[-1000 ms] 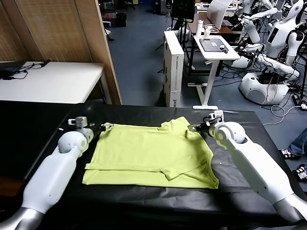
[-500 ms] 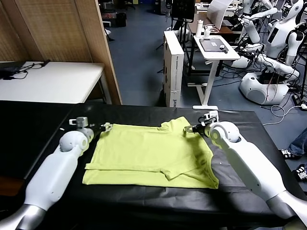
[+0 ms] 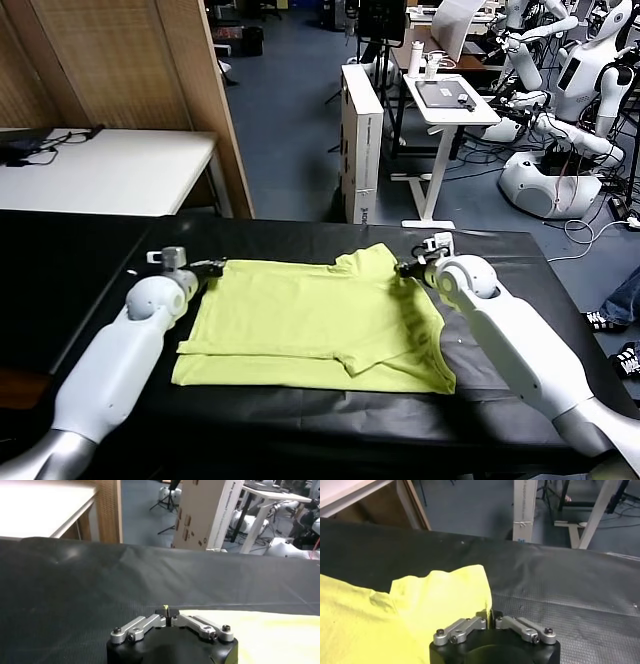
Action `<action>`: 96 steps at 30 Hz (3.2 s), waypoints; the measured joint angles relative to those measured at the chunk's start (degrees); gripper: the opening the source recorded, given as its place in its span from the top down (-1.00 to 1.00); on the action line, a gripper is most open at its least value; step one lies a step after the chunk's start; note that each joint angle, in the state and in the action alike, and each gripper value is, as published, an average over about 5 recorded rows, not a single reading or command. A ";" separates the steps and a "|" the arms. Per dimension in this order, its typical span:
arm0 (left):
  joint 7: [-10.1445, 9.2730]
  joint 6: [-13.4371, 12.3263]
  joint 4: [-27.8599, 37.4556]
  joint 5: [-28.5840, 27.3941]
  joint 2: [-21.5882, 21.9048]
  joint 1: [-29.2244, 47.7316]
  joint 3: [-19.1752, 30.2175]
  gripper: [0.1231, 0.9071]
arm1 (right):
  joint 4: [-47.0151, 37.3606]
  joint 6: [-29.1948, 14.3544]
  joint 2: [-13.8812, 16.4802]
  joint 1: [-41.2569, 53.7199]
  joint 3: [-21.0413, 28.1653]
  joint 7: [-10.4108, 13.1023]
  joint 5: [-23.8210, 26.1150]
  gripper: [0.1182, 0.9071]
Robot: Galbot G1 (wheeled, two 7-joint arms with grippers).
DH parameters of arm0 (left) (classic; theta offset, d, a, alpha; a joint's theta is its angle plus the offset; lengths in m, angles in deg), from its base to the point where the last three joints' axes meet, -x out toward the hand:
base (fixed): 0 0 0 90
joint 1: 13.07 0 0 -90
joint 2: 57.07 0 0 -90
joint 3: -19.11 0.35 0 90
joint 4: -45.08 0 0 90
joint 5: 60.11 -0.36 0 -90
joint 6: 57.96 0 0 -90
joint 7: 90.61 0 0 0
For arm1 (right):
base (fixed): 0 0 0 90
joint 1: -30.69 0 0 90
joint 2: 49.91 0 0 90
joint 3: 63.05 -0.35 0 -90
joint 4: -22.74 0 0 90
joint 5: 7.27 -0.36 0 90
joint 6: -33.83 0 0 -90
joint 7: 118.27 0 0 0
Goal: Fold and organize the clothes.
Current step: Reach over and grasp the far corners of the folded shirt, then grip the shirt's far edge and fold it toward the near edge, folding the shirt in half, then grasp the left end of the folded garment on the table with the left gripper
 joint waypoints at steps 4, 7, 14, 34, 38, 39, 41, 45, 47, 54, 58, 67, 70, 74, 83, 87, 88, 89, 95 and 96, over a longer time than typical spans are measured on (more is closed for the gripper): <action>-0.58 0.24 -1.53 1.19 0.57 -0.94 -0.70 0.94 | 1.92 -0.36 1.00 -0.70 -0.83 -0.05 -0.35 0.95; -1.27 0.63 -3.23 2.50 1.29 -1.81 -1.21 0.94 | 3.78 -1.01 1.80 -1.39 -1.61 -0.30 -0.43 0.95; -2.63 1.41 -9.96 5.59 4.05 -4.67 -3.69 0.94 | 9.80 -1.91 4.22 -4.45 -4.28 -1.56 -0.39 0.95; -2.95 -0.67 -36.78 6.12 11.82 -31.22 -18.03 0.94 | 35.14 3.51 15.21 -28.12 -17.80 -0.29 -0.22 0.95; -2.94 -0.38 -39.97 4.28 11.34 -36.09 -19.22 0.94 | 38.70 4.43 17.29 -32.66 -18.63 0.59 -0.15 0.95; -2.92 -0.33 -40.53 3.82 11.23 -37.15 -19.43 0.94 | 39.38 4.43 17.75 -33.63 -18.72 0.70 -0.14 0.95; -2.87 -0.26 -41.32 2.98 10.96 -39.15 -19.95 0.94 | 40.47 4.44 18.54 -35.37 -18.81 0.87 -0.15 0.95; -2.74 -0.48 -42.39 2.00 10.22 -42.69 -21.24 0.94 | 41.32 4.45 19.17 -37.89 -18.59 1.09 -0.16 0.95; -2.68 -0.71 -42.75 1.77 9.85 -44.29 -22.00 0.94 | 41.36 4.45 19.21 -38.79 -18.33 1.13 0.05 0.95; -3.00 -0.71 -43.21 1.12 9.03 -47.58 -23.39 0.94 | 41.05 4.45 19.14 -40.61 -18.01 1.36 1.27 0.95; -3.20 -0.58 -43.65 1.01 8.80 -48.52 -24.01 0.94 | 41.09 4.45 19.17 -41.14 -18.01 1.28 1.29 0.95; -3.67 0.47 -43.63 1.00 8.36 -50.19 -25.08 0.85 | 43.10 4.45 20.02 -42.00 -19.07 0.43 -0.41 0.54; -4.21 1.15 -44.21 0.97 7.91 -50.51 -25.34 0.50 | 44.10 4.46 20.38 -42.61 -19.95 0.49 -0.94 0.07; -4.48 1.50 -44.57 0.92 7.43 -50.83 -26.05 -0.12 | 45.25 4.46 20.21 -43.27 -21.57 0.39 -1.42 -0.59; -4.25 0.52 -41.34 -0.11 6.20 -47.36 -26.59 -0.99 | 42.86 3.43 17.10 -41.81 -23.56 2.93 -1.25 -1.00; -4.42 0.46 -40.28 -0.92 5.52 -44.53 -25.37 -1.00 | 39.56 0.60 13.57 -39.83 -23.62 4.19 -0.04 -1.00; -4.49 0.48 -40.00 -1.23 5.30 -43.71 -24.94 -1.00 | 38.66 0.10 12.69 -39.34 -23.65 4.27 0.29 -1.00; -4.56 0.49 -39.69 -1.53 5.06 -42.85 -24.48 -1.00 | 37.73 -0.31 11.83 -38.84 -23.69 4.30 0.61 -1.00; -4.82 0.55 -36.99 -2.45 3.20 -37.30 -21.22 -1.00 | 33.16 -1.49 7.99 -37.00 -24.08 4.59 1.83 -1.00; -4.85 0.57 -36.45 -2.64 2.86 -36.39 -20.65 -1.00 | 32.72 -1.57 7.61 -37.00 -24.12 4.62 1.91 -1.00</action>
